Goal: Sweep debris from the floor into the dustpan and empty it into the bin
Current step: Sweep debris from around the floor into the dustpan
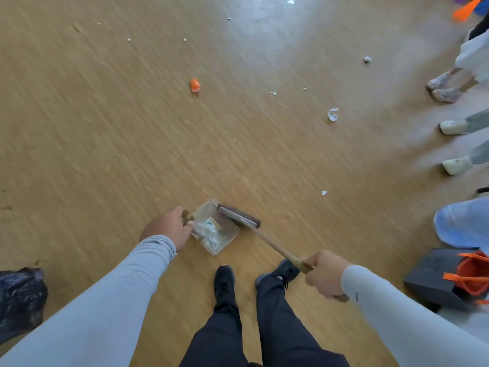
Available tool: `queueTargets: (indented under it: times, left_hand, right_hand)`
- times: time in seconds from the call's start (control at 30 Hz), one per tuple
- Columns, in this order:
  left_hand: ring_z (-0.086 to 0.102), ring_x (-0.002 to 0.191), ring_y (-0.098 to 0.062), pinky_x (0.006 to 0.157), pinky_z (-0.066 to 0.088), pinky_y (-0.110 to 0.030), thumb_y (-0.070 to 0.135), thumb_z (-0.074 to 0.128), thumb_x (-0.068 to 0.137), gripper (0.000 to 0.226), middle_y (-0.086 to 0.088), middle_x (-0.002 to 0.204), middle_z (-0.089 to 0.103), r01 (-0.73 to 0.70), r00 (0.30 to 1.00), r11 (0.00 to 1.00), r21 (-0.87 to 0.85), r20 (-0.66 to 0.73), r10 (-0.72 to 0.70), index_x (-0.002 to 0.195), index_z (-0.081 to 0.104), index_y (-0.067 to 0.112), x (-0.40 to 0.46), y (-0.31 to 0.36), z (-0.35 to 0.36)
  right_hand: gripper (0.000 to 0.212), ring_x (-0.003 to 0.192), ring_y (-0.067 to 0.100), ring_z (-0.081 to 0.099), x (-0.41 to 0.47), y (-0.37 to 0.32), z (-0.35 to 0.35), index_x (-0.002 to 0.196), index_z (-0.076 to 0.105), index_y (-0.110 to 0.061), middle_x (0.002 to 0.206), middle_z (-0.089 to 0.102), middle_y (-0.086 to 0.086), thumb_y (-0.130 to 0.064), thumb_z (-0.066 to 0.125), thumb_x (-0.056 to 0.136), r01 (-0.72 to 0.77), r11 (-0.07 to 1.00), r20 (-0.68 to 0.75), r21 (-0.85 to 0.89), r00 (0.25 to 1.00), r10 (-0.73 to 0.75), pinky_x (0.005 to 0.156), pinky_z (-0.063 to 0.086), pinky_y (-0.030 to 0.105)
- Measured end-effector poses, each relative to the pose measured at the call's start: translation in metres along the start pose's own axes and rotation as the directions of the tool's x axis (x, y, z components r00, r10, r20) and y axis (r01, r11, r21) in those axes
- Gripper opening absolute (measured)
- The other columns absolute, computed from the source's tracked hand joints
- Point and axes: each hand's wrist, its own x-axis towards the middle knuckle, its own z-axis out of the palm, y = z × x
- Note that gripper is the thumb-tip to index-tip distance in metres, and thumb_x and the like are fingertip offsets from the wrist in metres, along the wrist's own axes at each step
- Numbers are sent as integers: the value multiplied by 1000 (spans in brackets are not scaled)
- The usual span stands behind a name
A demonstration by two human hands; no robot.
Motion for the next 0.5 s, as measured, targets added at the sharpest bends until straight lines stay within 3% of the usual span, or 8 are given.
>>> queueTargets:
  times: [0.1,0.17,0.27,0.4,0.5]
  left_hand:
    - [55,74,-22,64,43,-32,43,57,95,25,5,89,61,4,1000,1000,8,25,-4,109,56,22,-2,1,-2]
    - [56,72,-21,65,44,-32,43,60,93,23,4,87,63,24,998,1000,-12,56,-23,103,58,22,-3,-1,-5]
    - [57,73,-20,67,44,-30,42,63,91,24,5,83,62,34,995,999,-16,92,-32,104,63,22,-11,-8,-10]
    - [57,78,-21,69,45,-30,44,60,92,25,4,90,66,-30,997,998,49,66,27,108,64,25,-33,-13,-18]
    - [58,76,-20,67,48,-30,48,58,92,23,8,91,66,-119,990,980,159,90,106,106,61,31,-53,-12,-26]
  right_hand:
    - [32,42,13,41,-29,49,-26,112,63,-42,58,56,3,-19,59,90,-18,957,13,291,1000,15,42,36,23]
    - [33,42,13,42,-46,81,-23,117,61,-43,62,58,4,-22,62,92,-26,928,25,373,1000,17,44,39,25]
    - [38,44,14,44,-59,114,3,124,54,-44,62,59,4,-24,63,93,-33,906,26,421,999,25,53,44,31]
    - [34,47,16,44,-54,141,40,115,55,-46,64,54,5,-22,62,92,-91,858,-68,506,987,145,47,39,26]
    - [18,56,21,46,-41,154,59,108,64,-31,67,53,5,-23,59,93,-84,884,-144,461,975,168,50,41,28]
